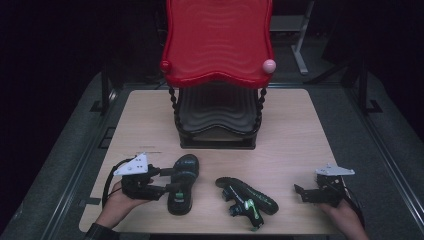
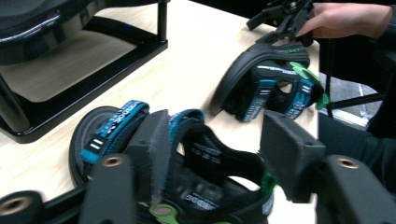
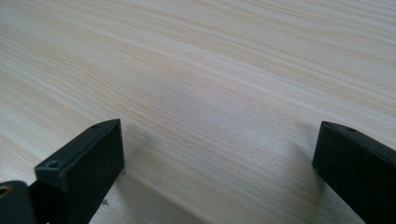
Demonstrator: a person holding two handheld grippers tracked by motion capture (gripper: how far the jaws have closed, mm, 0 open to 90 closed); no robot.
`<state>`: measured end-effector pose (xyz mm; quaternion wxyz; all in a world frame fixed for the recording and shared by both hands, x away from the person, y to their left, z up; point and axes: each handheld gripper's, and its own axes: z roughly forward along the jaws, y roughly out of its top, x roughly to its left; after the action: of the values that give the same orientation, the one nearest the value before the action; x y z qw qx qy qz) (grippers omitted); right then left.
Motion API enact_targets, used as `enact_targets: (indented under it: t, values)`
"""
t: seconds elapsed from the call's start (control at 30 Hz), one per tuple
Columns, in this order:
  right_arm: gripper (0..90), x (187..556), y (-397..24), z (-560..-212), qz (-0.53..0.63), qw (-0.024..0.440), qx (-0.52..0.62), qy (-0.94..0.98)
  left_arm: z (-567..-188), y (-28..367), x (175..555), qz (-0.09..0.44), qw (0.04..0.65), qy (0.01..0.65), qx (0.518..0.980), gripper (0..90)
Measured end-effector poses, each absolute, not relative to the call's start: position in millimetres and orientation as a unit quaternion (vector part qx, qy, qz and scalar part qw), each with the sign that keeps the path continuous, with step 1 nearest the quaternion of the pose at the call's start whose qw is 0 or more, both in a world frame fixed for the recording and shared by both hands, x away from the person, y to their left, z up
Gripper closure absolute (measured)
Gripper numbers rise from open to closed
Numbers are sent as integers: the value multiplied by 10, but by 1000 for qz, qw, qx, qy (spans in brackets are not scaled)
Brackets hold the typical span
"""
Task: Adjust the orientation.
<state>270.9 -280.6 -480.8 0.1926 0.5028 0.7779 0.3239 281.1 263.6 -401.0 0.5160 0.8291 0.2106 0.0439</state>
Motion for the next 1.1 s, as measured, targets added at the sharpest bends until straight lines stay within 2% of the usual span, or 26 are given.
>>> enact_targets:
  t: [0.6,1.1]
  values:
    - [15,2698,-2802,-4807,324,192,503,778,-4316,2491,3151,30,486,216,846,429]
    - [15,2707,-2791,-4808,326,190,499,780,-4344,2482,3162,30,483,201,852,623]
